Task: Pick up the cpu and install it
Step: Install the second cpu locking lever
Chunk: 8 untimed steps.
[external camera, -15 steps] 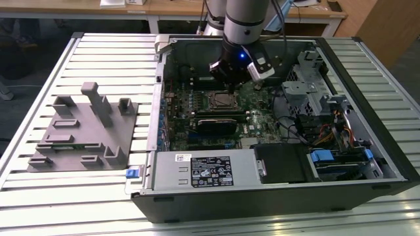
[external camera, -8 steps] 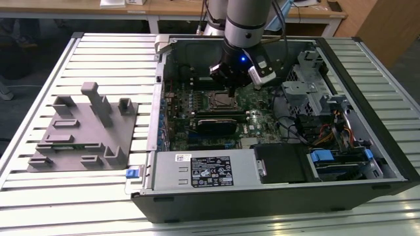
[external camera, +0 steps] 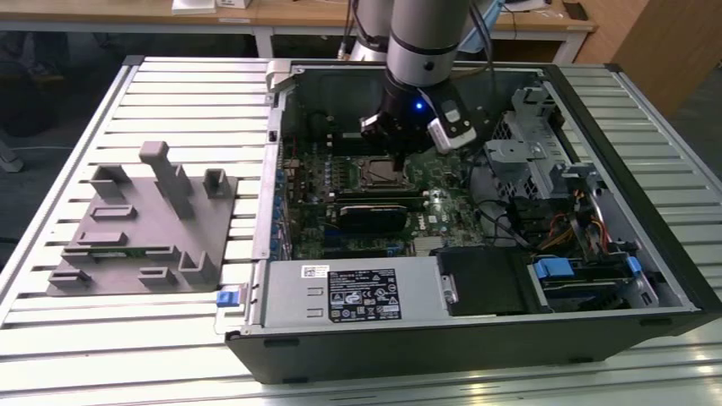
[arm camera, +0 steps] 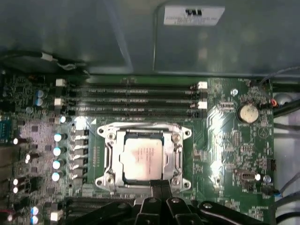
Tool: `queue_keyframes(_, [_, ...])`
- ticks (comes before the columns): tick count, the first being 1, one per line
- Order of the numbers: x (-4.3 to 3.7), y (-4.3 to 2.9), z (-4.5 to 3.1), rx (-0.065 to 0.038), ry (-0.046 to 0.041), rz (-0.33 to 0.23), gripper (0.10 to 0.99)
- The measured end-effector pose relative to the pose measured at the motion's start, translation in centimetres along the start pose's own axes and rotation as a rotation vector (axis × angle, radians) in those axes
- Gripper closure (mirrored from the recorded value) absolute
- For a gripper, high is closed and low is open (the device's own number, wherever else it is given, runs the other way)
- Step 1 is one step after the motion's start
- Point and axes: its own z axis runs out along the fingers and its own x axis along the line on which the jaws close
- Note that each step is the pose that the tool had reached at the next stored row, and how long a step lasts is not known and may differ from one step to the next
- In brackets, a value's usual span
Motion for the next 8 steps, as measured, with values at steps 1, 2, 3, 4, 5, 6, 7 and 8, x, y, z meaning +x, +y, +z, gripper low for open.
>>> queue_keyframes(1, [0.0,-0.17,-0.01,0.0,0.0,0.0,0.98])
queue_keyframes(2, [0.0,-0.44,-0.02,0.0,0.0,0.0,0.98])
queue_keyframes(3, [0.0,-0.7,-0.03,-0.001,-0.0001,0.0,0.98])
queue_keyframes(4, [0.0,-0.91,-0.04,-0.001,-0.0001,0.0,0.98])
queue_keyframes(5, [0.0,-1.12,-0.06,0.0,0.0,0.0,0.98])
queue_keyframes(6, [0.0,-1.29,-0.08,-0.001,-0.0001,0.0,0.98])
queue_keyframes(7, [0.02,-1.39,-0.08,-0.001,-0.0001,0.0,0.98])
queue_keyframes(8, [0.1,-1.46,-0.09,-0.001,-0.0002,0.0,0.98])
